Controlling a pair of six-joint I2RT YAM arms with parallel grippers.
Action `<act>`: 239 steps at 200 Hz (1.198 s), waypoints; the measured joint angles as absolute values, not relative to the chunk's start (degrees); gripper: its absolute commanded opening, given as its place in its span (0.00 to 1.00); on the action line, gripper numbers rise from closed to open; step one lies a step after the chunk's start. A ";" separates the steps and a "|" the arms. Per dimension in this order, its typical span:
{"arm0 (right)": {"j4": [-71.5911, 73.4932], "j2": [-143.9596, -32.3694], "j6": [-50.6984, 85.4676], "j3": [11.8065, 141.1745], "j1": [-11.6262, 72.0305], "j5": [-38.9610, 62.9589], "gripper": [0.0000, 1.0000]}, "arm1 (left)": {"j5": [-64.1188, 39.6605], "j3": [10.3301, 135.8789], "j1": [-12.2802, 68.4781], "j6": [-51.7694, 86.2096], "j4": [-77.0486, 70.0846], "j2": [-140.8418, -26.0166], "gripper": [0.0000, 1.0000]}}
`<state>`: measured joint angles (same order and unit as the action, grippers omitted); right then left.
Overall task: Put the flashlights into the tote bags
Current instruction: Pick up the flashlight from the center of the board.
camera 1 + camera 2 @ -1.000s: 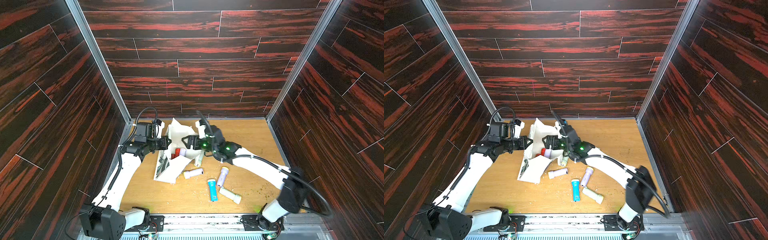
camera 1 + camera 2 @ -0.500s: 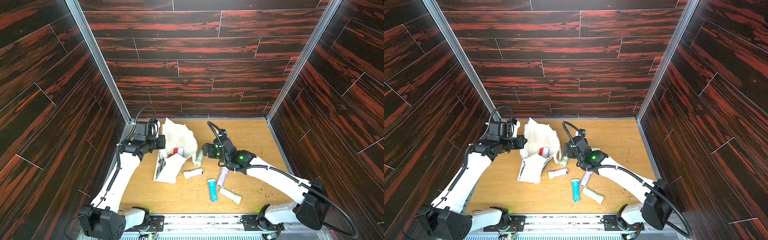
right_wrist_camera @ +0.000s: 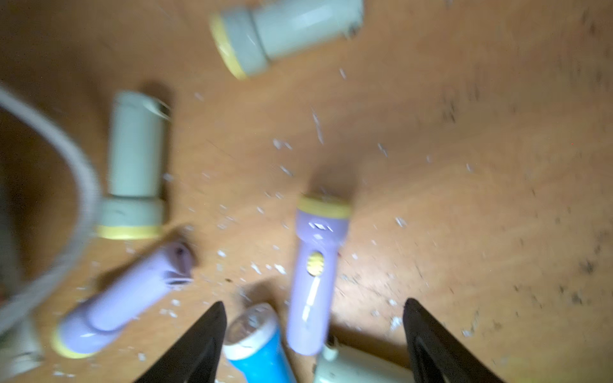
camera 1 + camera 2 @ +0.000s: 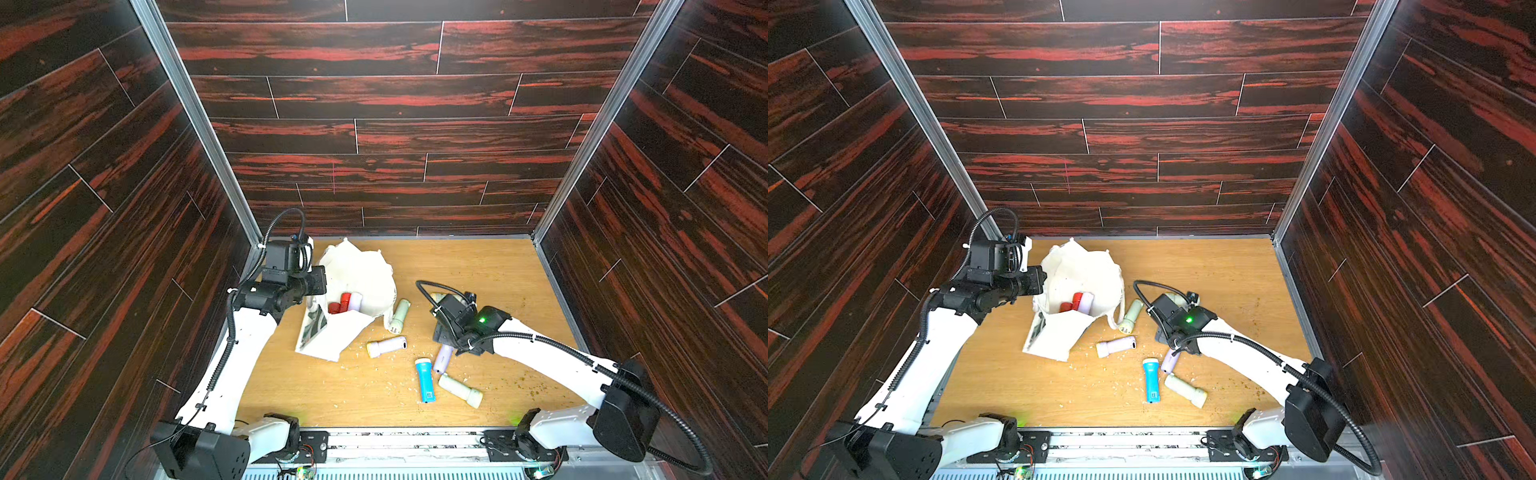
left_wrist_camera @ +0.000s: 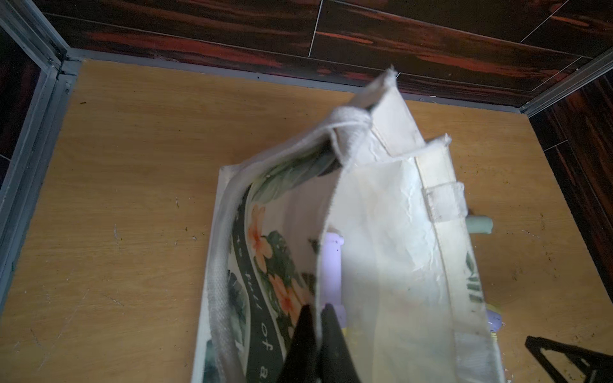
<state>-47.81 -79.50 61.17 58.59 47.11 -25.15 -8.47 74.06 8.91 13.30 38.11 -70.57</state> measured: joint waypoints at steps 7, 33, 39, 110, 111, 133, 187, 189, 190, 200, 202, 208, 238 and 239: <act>-47.97 -79.50 61.73 58.06 46.87 -24.23 0.81 | -8.64 74.06 8.91 13.30 38.06 -70.57 0.00; -46.96 -79.61 63.02 55.70 44.99 -21.17 0.78 | -10.63 74.11 8.91 13.26 37.80 -70.57 0.00; -46.61 -79.64 63.20 55.24 44.60 -20.58 0.78 | -11.40 74.11 8.91 13.28 37.74 -70.57 0.00; -40.71 -84.88 63.29 54.78 43.29 -15.62 0.71 | -17.74 72.77 8.91 15.27 34.15 -70.98 0.00; -40.66 -84.90 63.29 54.76 43.29 -15.59 0.71 | -17.78 72.75 8.91 15.31 34.11 -71.00 0.00; -39.66 -86.02 63.33 54.68 42.96 -14.79 0.68 | -18.24 72.71 8.91 15.79 33.76 -71.11 0.00; -37.43 -90.02 63.35 53.25 42.37 -12.95 0.62 | -18.50 72.69 8.91 16.10 33.61 -71.18 0.00; -37.39 -90.13 63.40 53.21 42.35 -12.88 0.62 | -18.50 72.69 8.91 16.10 33.61 -71.20 0.00; -37.36 -90.21 63.40 53.19 42.35 -12.86 0.62 | -18.50 72.69 8.91 16.10 33.58 -71.20 0.00; -37.17 -90.67 63.37 52.97 42.35 -12.71 0.60 | -18.52 72.69 8.91 16.10 33.56 -71.20 0.00; -37.15 -90.72 63.40 52.95 42.35 -12.69 0.60 | -18.52 72.69 8.91 16.10 33.56 -71.20 0.00; -37.06 -90.87 63.40 52.82 42.30 -12.60 0.59 | -18.52 72.69 8.91 16.10 33.56 -71.20 0.00; -36.34 -91.39 63.40 52.34 41.98 -12.56 0.54 | -18.55 72.53 8.91 16.10 33.41 -71.20 0.00; -36.32 -91.46 63.40 52.34 41.98 -12.56 0.54 | -18.55 72.53 8.91 16.10 33.41 -71.20 0.00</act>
<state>-36.32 -91.46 63.40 52.34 41.98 -12.56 -18.55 72.53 8.91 16.10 33.41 -71.20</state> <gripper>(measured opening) 0.560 0.077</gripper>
